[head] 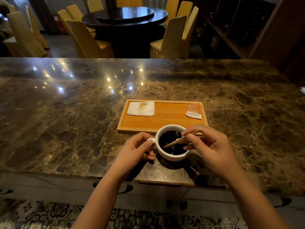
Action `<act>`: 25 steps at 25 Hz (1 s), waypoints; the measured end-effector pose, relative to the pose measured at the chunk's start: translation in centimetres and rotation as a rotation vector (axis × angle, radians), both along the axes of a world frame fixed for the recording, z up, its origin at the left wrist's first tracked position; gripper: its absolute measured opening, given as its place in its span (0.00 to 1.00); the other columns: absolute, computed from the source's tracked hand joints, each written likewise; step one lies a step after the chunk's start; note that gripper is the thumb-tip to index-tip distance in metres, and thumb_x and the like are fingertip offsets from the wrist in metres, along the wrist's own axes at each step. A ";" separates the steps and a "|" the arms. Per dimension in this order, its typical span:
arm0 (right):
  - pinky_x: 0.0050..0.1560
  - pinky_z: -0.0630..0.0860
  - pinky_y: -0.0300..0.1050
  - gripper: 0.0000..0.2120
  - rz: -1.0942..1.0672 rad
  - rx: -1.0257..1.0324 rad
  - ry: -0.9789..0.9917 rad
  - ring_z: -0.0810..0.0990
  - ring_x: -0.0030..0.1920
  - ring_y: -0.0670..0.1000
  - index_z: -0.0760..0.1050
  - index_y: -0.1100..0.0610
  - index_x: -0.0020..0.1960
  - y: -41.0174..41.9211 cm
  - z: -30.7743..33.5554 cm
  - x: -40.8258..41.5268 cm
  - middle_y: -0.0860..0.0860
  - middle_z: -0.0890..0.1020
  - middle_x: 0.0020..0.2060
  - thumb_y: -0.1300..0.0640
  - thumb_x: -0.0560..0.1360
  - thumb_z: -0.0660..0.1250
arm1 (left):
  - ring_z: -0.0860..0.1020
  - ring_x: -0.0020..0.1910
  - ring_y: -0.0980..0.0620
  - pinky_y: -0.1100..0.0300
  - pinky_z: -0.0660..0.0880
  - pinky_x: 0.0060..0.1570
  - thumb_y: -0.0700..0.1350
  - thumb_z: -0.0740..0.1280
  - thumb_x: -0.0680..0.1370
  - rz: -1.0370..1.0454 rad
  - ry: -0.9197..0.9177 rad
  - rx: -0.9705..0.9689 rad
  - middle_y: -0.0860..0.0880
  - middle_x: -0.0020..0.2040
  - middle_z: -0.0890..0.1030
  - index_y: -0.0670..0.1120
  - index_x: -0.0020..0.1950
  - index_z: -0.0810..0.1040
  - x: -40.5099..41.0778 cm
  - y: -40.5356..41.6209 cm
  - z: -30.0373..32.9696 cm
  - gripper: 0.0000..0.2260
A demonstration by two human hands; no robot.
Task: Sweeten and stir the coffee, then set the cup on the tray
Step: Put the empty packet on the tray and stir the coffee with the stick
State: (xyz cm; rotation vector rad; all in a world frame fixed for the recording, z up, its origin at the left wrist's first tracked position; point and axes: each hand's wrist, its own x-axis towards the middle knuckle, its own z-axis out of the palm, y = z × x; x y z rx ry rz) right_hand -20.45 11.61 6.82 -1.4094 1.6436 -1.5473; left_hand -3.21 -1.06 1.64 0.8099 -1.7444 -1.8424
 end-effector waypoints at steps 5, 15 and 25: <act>0.42 0.76 0.32 0.06 -0.126 -0.092 0.239 0.79 0.45 0.44 0.78 0.58 0.47 -0.2 -0.9 -0.3 0.52 0.80 0.43 0.59 0.76 0.63 | 0.78 0.33 0.54 0.64 0.77 0.36 0.41 0.62 0.78 -0.001 -0.002 0.001 0.53 0.34 0.82 0.41 0.51 0.77 0.1 0.0 -0.1 0.06; 0.39 0.73 0.31 0.06 -0.053 0.034 0.381 0.77 0.42 0.43 0.75 0.51 0.44 1.0 0.6 -0.5 0.43 0.78 0.39 0.55 0.75 0.60 | 0.79 0.34 0.54 0.63 0.77 0.36 0.42 0.62 0.78 -0.004 -0.006 -0.004 0.53 0.35 0.82 0.43 0.50 0.77 0.1 -0.2 -0.3 0.06; 0.41 0.80 0.38 0.09 -0.214 -0.015 0.063 0.82 0.44 0.46 0.78 0.51 0.51 -0.7 0.1 -2.3 0.51 0.82 0.45 0.60 0.76 0.62 | 0.78 0.33 0.54 0.62 0.77 0.36 0.40 0.61 0.78 0.003 0.007 0.000 0.52 0.33 0.81 0.40 0.51 0.77 0.1 -0.1 -0.2 0.07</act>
